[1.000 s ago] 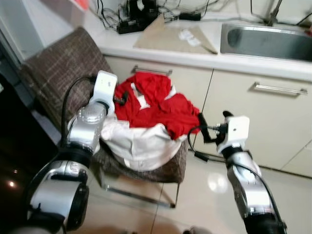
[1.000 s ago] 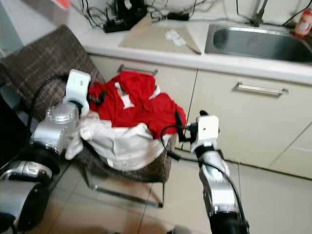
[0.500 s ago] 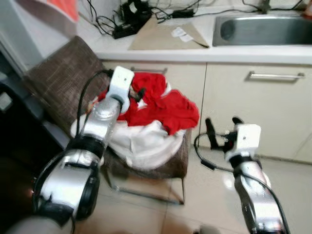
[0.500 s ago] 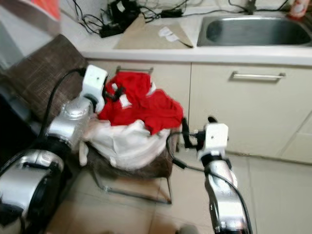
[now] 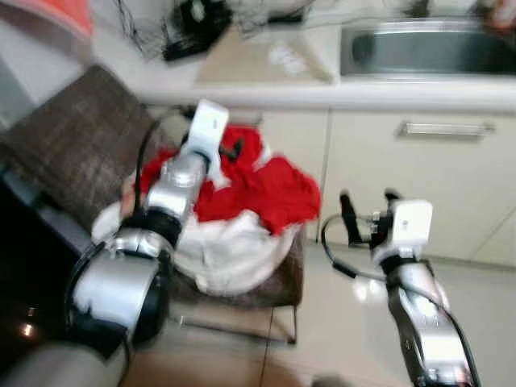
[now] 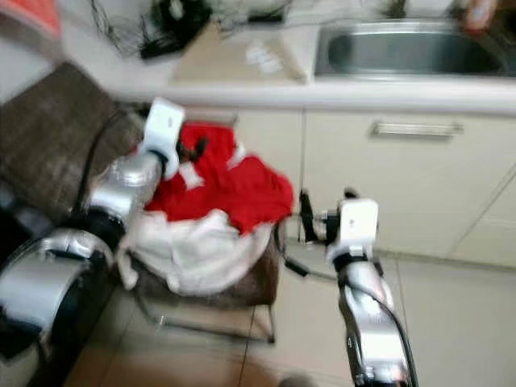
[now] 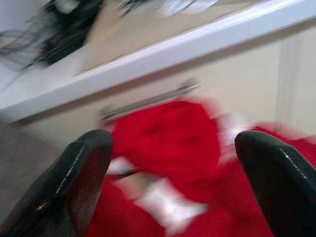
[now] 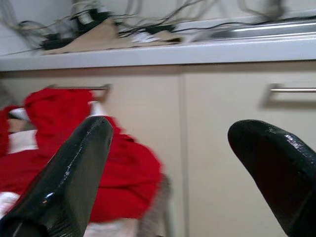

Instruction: Clothes washing

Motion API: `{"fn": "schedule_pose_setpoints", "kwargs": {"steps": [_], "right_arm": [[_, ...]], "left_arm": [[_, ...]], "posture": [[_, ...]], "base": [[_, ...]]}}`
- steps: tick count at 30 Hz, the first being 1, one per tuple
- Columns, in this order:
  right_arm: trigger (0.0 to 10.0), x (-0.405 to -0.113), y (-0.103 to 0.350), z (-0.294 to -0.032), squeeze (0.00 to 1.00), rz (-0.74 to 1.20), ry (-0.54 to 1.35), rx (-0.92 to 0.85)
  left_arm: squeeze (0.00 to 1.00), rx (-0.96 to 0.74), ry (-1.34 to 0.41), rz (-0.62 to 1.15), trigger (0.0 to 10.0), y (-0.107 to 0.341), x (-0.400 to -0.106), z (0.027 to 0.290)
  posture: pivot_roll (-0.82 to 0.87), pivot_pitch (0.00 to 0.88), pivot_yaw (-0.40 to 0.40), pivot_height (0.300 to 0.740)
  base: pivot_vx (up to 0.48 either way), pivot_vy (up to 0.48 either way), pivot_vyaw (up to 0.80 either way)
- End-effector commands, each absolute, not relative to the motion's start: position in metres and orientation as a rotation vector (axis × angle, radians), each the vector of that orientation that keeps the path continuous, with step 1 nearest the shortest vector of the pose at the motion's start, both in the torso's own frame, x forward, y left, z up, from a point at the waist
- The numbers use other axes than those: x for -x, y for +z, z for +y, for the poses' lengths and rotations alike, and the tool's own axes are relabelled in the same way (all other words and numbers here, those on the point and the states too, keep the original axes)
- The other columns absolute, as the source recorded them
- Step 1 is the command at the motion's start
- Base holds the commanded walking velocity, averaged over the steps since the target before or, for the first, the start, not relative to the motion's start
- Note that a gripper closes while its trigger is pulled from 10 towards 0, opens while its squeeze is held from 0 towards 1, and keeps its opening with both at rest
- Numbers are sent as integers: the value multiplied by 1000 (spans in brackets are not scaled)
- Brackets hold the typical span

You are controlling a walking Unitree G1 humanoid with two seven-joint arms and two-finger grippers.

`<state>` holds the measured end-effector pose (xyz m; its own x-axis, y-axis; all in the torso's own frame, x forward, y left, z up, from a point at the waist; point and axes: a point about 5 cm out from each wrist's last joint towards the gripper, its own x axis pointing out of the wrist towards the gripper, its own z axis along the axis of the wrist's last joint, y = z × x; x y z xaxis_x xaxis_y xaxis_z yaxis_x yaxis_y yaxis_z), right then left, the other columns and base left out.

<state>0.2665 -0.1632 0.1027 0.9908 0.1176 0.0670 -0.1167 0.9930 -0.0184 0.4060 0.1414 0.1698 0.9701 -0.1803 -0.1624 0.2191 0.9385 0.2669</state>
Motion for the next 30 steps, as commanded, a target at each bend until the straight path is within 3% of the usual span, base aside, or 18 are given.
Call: {"fn": "schedule_pose_setpoints", "kwargs": {"steps": [1, 10, 19, 24, 30], "right_arm": [[10000, -266, 107, -157, 0, -78, 139, 3], [10000, -238, 115, -143, 0, -79, 171, 2], [10000, -191, 115, -155, 0, 8, 84, -14], [10000, -169, 120, -158, 0, 60, 69, -7], [10000, -159, 124, -149, 0, 86, 68, -29]], "left_arm": [[0, -315, -145, 189, 10000, 169, -408, 154], [0, -282, -58, 326, 10000, 159, -407, 166], [0, -280, 76, 388, 10000, 145, -400, 184], [0, -55, 18, 397, 10000, 136, -398, 164], [0, -40, -57, 428, 10000, 119, -392, 142]], "posture": [[-328, 15, 132, 723], [-449, 143, 178, 723], [-548, 282, 168, 723], [-589, 340, 148, 723], [-596, 368, 155, 723]], "base": [[0, 0, 0], [0, 0, 0], [0, 0, 0], [0, 0, 0], [0, 0, 0]]}}
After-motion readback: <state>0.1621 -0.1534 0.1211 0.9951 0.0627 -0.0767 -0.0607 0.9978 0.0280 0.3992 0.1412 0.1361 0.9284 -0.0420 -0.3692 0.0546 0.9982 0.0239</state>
